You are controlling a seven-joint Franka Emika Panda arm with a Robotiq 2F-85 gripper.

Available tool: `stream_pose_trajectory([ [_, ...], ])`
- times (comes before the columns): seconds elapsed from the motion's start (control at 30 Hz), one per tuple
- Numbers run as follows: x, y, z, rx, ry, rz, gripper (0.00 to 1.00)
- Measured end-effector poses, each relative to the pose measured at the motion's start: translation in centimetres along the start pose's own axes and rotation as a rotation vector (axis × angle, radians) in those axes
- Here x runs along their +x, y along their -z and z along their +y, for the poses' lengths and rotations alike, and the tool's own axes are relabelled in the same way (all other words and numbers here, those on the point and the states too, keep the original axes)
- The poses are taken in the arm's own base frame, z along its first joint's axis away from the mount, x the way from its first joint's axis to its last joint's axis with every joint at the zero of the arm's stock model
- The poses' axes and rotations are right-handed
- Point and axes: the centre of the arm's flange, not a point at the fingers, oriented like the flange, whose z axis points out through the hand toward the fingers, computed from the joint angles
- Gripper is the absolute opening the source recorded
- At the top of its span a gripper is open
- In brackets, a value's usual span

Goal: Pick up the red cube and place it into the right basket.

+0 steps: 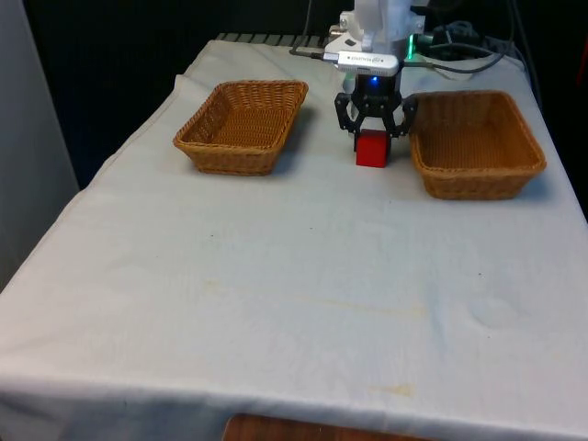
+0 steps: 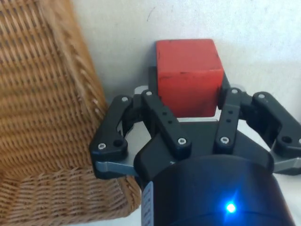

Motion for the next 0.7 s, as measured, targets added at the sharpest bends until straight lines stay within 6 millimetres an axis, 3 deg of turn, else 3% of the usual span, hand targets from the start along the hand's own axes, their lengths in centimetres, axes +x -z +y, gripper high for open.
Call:
stream_pose_trajectory([
  [0.33,0.0,0.1,0.0,0.001,0.0,0.003,0.03],
  [0.7,-0.5,3.5,0.4,0.037,-0.001,0.017,0.03],
])
